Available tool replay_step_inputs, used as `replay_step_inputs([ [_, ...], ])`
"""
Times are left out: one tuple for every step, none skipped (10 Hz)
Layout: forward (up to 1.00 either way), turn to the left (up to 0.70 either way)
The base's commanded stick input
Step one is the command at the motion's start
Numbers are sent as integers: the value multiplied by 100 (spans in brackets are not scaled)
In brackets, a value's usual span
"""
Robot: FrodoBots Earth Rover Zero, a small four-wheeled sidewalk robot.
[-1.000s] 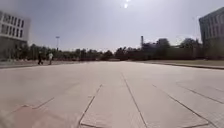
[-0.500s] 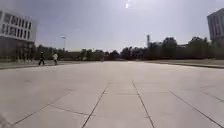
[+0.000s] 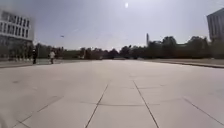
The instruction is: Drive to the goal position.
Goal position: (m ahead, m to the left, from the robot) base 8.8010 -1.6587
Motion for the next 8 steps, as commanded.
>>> replay_step_inputs([
  [100,0],
  [100,0],
  [100,-8],
  [100,-40],
  [100,-40],
  [100,-40],
  [100,-40],
  [100,-11],
])
